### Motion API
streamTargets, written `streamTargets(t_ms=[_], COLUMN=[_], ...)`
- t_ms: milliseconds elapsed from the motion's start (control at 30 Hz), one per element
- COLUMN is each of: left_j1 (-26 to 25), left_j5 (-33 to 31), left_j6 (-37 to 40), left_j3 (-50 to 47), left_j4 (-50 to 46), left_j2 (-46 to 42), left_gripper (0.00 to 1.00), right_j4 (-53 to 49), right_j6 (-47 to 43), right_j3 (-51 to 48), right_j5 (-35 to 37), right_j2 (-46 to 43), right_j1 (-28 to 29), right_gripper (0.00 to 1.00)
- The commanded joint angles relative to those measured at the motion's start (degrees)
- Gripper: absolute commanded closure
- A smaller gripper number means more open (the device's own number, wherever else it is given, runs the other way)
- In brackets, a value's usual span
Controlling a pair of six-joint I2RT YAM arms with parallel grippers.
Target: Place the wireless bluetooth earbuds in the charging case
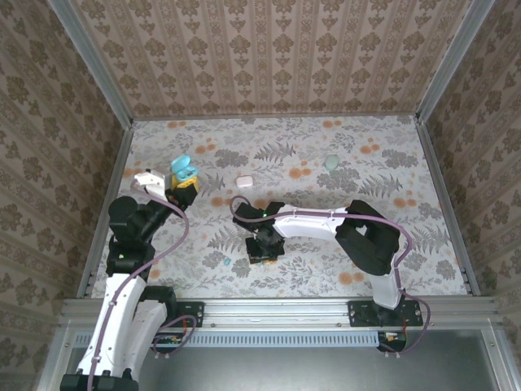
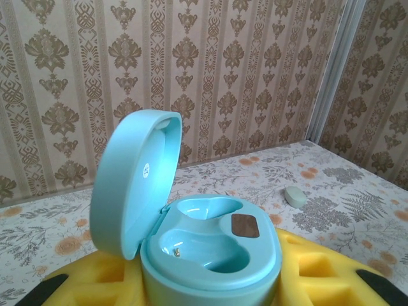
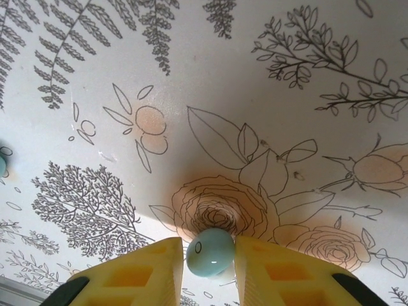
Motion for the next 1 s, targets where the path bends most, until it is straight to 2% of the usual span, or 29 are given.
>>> streamTargets(t_ms=[0, 600, 700, 867, 967], left_j1=[0.51, 0.73, 0.75, 0.79, 0.68], left_j5=[0.84, 0.8, 0.81, 2.49, 5.75], left_j6=[-0.6, -0.8, -0.78, -0.58, -0.75], left_j3=[-0.51, -0.66, -0.66, -0.4, -0.57], left_j4=[0.71, 0.82, 0.88, 1.19, 2.8], left_j2=[-0.92, -0.86, -0.86, -0.46, 0.82], left_gripper=[0.65, 0.65, 0.65, 0.65, 0.64], right_j4=[-3.08, -6.31, -6.51, -4.93, 1.06], right_j6=[-0.71, -2.62, -3.2, -4.48, -5.12], right_j3=[2.23, 4.79, 5.33, 4.06, -0.27], right_j5=[1.28, 3.27, 3.57, 4.55, 0.34], right_j2=[1.51, 4.48, 4.5, -0.51, -8.24], right_j1=[0.5, 0.76, 0.8, -0.21, -3.01], right_gripper=[0.7, 0.74, 0.77, 0.79, 0.81])
